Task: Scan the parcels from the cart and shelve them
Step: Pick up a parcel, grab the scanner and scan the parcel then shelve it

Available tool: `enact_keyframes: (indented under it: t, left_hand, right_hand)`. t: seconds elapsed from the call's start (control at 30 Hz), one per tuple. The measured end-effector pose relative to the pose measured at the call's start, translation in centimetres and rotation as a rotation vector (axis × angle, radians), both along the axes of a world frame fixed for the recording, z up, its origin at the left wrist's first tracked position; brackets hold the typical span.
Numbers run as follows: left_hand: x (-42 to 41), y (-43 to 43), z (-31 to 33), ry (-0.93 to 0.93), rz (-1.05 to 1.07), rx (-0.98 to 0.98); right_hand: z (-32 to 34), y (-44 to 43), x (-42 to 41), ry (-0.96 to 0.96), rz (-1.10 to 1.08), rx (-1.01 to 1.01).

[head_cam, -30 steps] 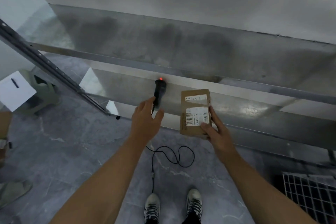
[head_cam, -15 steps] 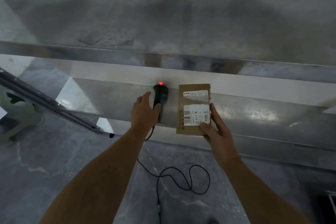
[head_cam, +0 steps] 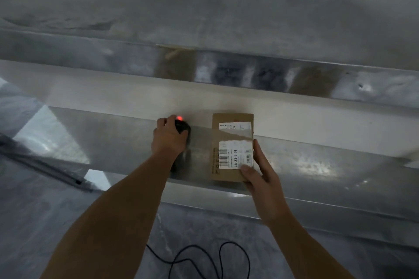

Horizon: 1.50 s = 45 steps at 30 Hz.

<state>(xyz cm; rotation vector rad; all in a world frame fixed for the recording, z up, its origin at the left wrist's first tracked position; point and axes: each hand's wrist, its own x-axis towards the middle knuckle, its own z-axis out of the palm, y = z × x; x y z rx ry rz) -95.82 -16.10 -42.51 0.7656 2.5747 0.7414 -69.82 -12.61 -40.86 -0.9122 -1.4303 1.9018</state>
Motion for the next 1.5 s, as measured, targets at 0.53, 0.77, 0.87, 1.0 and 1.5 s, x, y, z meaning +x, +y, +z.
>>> enact_keyframes:
  t: [0.53, 0.77, 0.87, 1.0, 1.5]
  left_hand:
    - [2.8, -4.5, 3.4, -0.144, 0.019, 0.121]
    - [7.3, -11.7, 10.2, -0.278, 0.043, 0.264]
    - [9.7, -15.2, 13.3, -0.358, 0.078, 0.286]
    - [13.0, -19.3, 17.8, -0.403, 0.095, 0.333]
    - [24.2, -26.3, 36.4, -0.342, 0.071, 0.589]
  right_hand:
    - [3.0, -2.5, 0.6, -0.018, -0.005, 0.008]
    - [8.0, -8.5, 3.8, -0.072, -0.093, -0.052]
    - [11.3, -11.8, 5.9, -0.104, -0.085, -0.092]
    - [16.1, -15.1, 8.9, -0.113, -0.081, -0.102]
    - [34.7, -18.5, 17.5, -0.046, -0.044, 0.022]
